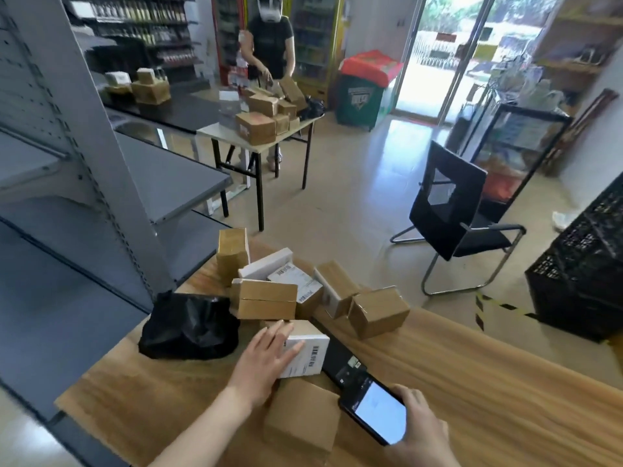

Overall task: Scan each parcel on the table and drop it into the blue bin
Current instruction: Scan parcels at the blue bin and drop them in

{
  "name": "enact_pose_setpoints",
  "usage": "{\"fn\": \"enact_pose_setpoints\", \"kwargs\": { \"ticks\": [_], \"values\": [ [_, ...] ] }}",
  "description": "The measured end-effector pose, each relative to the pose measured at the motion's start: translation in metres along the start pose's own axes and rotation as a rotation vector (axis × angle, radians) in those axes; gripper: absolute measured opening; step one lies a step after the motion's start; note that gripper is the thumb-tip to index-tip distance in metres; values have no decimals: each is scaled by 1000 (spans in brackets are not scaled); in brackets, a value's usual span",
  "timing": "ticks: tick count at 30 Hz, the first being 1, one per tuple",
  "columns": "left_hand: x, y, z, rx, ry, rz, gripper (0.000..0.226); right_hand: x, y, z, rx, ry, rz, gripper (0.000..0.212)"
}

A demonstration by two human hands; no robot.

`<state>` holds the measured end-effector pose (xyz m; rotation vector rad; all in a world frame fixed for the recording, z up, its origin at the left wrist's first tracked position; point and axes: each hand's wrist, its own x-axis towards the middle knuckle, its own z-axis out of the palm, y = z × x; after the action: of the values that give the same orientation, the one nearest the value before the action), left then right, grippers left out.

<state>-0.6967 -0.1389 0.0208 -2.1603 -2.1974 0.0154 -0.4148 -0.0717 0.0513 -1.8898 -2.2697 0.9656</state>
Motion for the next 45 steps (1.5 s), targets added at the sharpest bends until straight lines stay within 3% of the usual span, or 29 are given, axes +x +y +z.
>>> {"fn": "enact_pose_setpoints", "kwargs": {
  "ticks": [4,12,25,36,45],
  "values": [
    [16,-11,3,-34,113,131,88,12,-8,-4,-49,20,-31,89],
    [36,-21,-13,-415,59,145,81,15,-10,-39,-377,116,-130,98],
    [45,3,-11,-465,37,251,83,-6,10,-65,-475,154,-83,100],
    [25,60,-50,-404,91,272,84,-69,75,-79,-238,218,-7,103],
    [3,229,-69,-436,36,497,83,-212,224,-80,141,339,329,97]
  ]
}}
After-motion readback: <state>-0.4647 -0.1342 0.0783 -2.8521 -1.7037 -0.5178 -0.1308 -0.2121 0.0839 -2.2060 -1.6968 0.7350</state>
